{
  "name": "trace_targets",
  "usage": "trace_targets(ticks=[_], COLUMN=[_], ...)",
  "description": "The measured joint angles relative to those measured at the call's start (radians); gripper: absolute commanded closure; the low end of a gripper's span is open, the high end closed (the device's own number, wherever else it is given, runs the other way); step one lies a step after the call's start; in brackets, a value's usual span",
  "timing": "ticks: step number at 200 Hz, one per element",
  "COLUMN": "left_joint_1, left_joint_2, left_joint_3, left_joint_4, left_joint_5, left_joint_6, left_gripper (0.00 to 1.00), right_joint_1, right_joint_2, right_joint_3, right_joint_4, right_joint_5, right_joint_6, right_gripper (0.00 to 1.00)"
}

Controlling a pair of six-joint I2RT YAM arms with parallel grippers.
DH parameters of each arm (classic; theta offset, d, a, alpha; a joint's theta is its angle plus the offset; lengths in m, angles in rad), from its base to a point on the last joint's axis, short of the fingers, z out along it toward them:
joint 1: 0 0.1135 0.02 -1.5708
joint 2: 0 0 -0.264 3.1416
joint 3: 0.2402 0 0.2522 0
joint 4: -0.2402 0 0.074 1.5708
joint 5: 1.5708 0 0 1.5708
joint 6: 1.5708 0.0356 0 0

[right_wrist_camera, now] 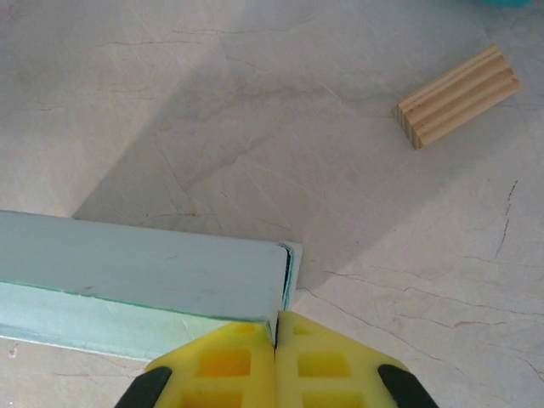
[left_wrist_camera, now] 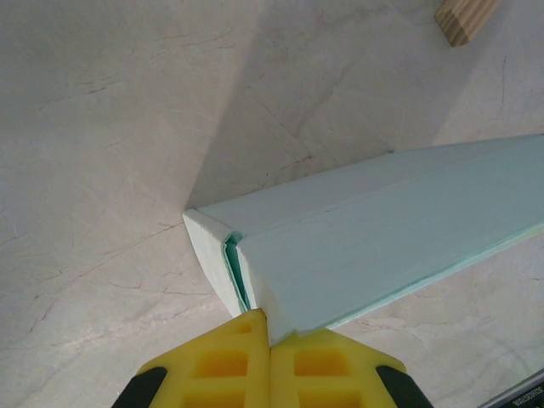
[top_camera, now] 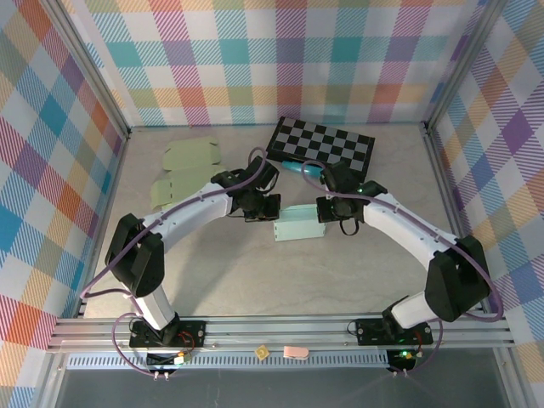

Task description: Fold the paper box

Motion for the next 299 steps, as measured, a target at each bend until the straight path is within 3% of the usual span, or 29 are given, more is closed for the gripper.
trace_targets(ticks=[91, 119, 191, 264, 299], left_joint_1=[-0.034, -0.047, -0.085, -0.093, -0.101], left_joint_2=[-0.042, -0.047, -0.053, -0.055, -0.055], left_joint_3=[-0.077, -0.082, -0.094, -0.095, -0.095], left_joint_4=[0.08, 0.084, 0.081, 0.079, 0.079], left_joint_5=[-0.067, -0.094, -0.179, -0.205, -0.209], left_joint_6=[0.031, 0.034, 0.032, 0.025, 0.01], left_gripper=[0.96, 0.96, 0.96, 0.96, 0.96], right_joint_1=[0.011, 0.012, 0.013, 0.013, 0.013], right_joint_2=[-0.055, -0.055, -0.057, -0.142, -0.201], right_joint_3=[-0.084, -0.084, -0.043, 0.03, 0.048], right_joint_4=[0.084, 0.082, -0.061, -0.161, -0.174], right_joint_5=[0.018, 0.023, 0.022, -0.109, -0.141], right_joint_6=[0.0, 0.002, 0.108, 0.373, 0.639], right_gripper=[1.0, 0.94, 0.53, 0.37, 0.27])
